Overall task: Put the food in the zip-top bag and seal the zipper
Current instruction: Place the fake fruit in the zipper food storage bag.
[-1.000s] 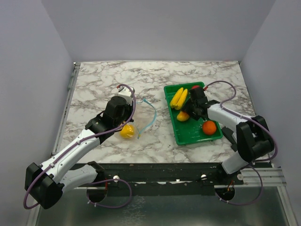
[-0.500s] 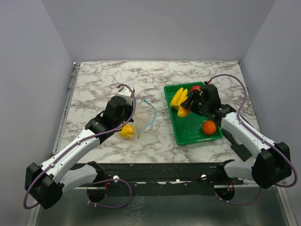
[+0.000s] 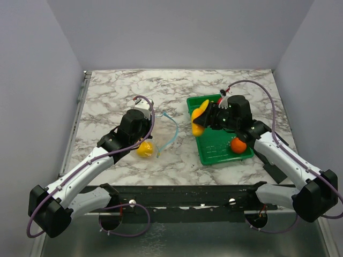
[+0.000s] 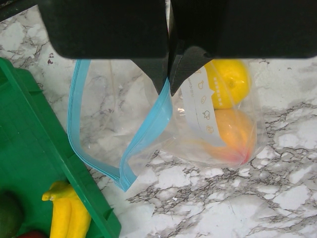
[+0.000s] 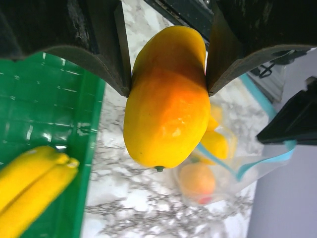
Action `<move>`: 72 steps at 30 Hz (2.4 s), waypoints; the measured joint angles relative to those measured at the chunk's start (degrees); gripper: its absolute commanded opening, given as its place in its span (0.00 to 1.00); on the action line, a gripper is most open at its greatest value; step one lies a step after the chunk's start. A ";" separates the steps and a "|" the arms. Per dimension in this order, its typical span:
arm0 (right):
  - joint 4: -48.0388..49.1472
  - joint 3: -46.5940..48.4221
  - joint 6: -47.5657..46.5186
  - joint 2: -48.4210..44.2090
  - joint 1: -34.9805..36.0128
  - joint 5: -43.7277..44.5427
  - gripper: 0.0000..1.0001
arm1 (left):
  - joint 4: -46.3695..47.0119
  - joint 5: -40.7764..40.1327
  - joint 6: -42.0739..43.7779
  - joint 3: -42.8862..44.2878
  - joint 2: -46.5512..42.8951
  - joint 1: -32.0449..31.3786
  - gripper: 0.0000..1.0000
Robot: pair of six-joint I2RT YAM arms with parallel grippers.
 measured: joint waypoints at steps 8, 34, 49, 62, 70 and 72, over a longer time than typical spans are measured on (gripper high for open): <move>1.68 6.19 -1.92 2.34 5.81 -4.26 0.30 | 0.00 0.04 0.02 0.00 -0.11 0.00 0.00; -0.98 19.61 -4.35 24.70 18.86 -3.15 0.33 | 0.04 0.57 0.02 0.00 -0.96 0.00 0.00; -4.57 26.93 -2.34 31.12 20.22 1.25 0.59 | 0.13 1.73 0.02 0.00 -1.40 0.00 0.00; -4.76 27.12 2.03 31.28 20.87 3.76 0.76 | 0.13 1.73 0.02 0.00 -1.42 0.00 0.00; -5.31 27.08 2.32 30.18 21.03 5.07 0.76 | 0.15 1.70 0.04 -0.02 -1.44 0.00 0.00; -5.92 26.86 2.23 29.09 21.05 5.79 0.76 | 0.15 1.70 0.04 -0.02 -1.42 0.00 0.00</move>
